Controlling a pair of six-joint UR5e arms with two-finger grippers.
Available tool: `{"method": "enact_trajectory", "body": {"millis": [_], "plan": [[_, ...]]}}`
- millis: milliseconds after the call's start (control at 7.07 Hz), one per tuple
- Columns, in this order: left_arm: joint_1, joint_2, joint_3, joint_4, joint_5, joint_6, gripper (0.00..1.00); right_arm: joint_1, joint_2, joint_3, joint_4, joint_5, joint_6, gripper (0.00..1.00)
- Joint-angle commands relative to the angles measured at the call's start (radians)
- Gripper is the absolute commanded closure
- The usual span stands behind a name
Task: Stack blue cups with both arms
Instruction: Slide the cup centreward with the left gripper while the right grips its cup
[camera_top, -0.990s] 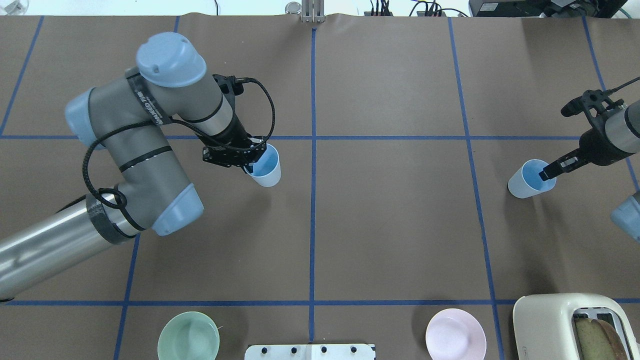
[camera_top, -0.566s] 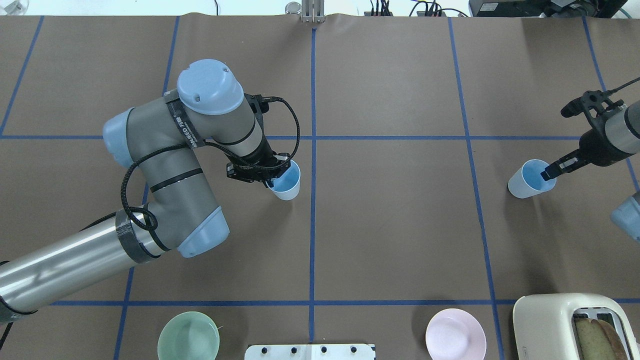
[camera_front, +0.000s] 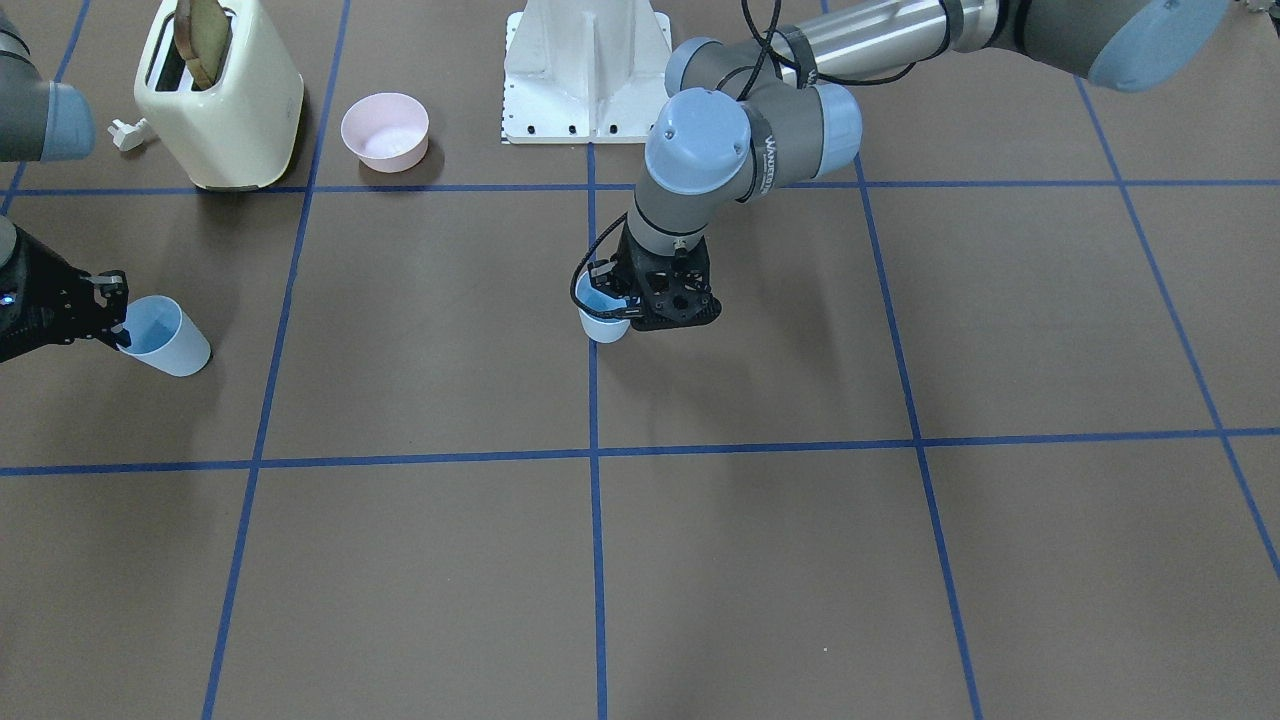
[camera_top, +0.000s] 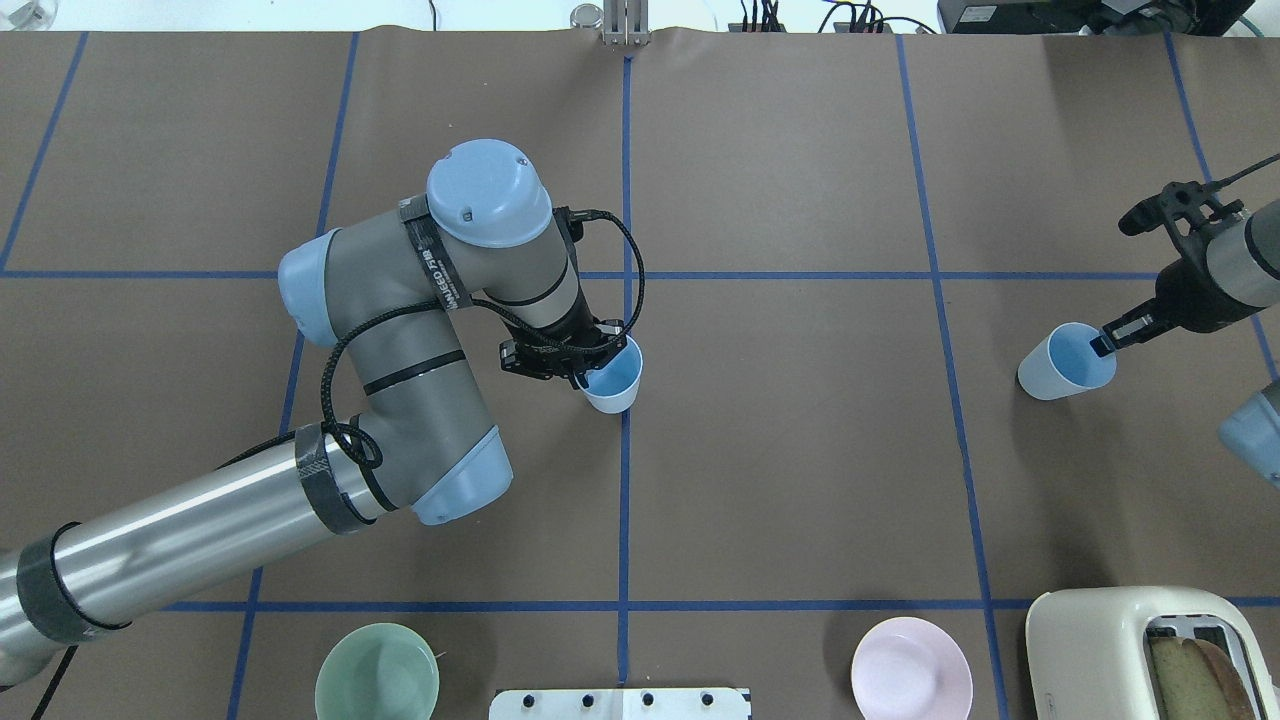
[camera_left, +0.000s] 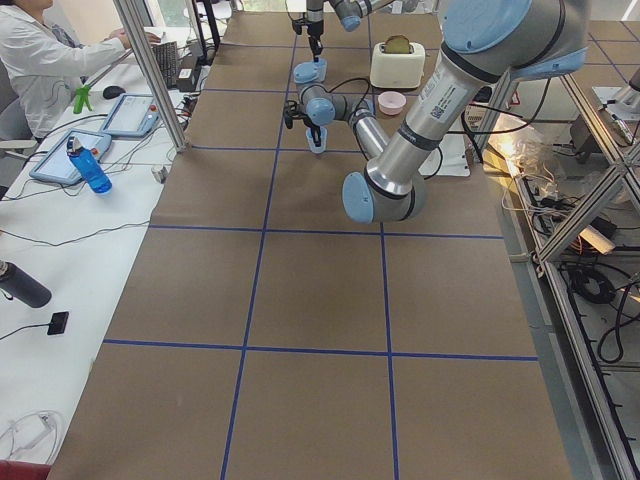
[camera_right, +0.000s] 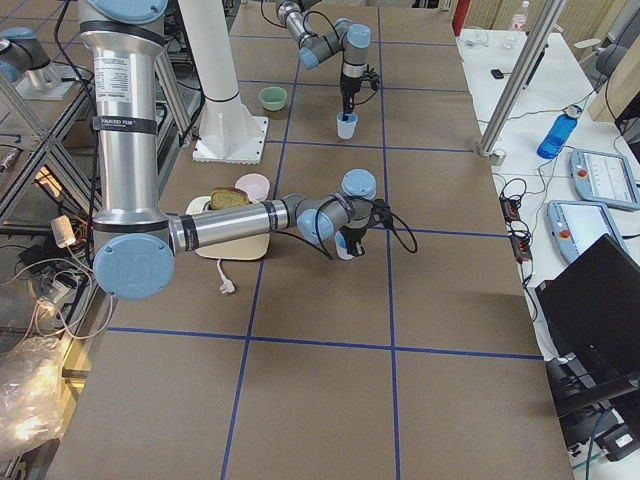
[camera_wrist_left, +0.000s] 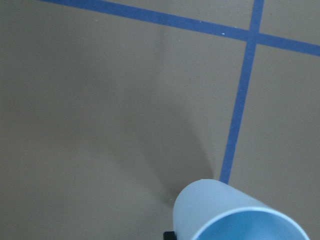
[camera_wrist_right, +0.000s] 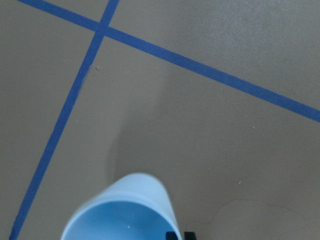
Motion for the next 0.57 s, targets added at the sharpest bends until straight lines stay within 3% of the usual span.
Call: {"method": "enact_trajectory", "body": {"millis": [0,283,424], "plan": [[0.007,-0.007,0.016,-0.008,0.004,-0.002,1.0,0.012,0.026,0.008,-0.052,0.0,-0.001,1.0],[0.007,-0.007,0.057,-0.06,0.004,0.002,1.0,0.039,0.066,0.016,-0.11,0.009,-0.001,1.0],[0.007,-0.009,0.068,-0.083,0.002,0.006,0.8,0.051,0.104,0.037,-0.177,0.014,-0.003,1.0]]}}
